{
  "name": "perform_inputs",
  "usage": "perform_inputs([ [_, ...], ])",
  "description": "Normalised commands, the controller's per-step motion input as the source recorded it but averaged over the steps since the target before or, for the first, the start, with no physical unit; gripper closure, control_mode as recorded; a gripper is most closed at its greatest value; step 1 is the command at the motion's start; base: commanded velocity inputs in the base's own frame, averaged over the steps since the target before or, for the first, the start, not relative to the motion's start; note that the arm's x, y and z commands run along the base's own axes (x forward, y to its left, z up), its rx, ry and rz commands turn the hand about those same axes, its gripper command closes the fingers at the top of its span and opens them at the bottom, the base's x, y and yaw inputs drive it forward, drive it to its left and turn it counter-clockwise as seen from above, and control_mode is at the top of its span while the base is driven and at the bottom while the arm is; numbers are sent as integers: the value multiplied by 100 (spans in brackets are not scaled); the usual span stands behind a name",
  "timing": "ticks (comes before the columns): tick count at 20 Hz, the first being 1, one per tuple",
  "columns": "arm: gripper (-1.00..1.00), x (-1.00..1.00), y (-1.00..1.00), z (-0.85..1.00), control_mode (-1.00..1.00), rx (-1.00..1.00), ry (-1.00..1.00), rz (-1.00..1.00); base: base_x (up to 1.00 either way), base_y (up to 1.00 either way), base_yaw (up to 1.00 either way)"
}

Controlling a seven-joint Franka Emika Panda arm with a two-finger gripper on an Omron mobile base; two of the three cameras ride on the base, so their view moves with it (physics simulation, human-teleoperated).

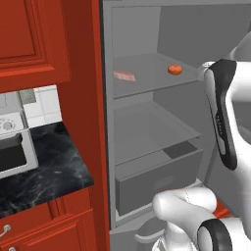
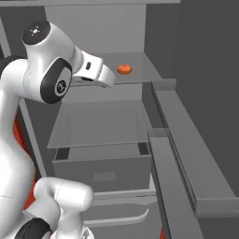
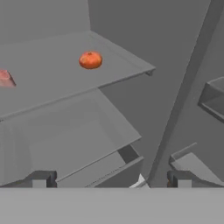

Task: Take the cheese, steak, and squash from the fridge and place them on the plate on the dining counter to create an appetizer plate.

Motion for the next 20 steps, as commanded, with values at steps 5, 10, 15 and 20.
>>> perform_inputs([
  [5,-100,40,1,-16,-100,-8,-6,0,0,0,0],
  [10,-100,57,0,-1,-100,-2,0,0,0,0,0],
  [15,-100,67,2,0,-100,0,0,-4,0,0,0],
  [20,-100,66,1,-1,-100,0,2,-8,0,0,0],
])
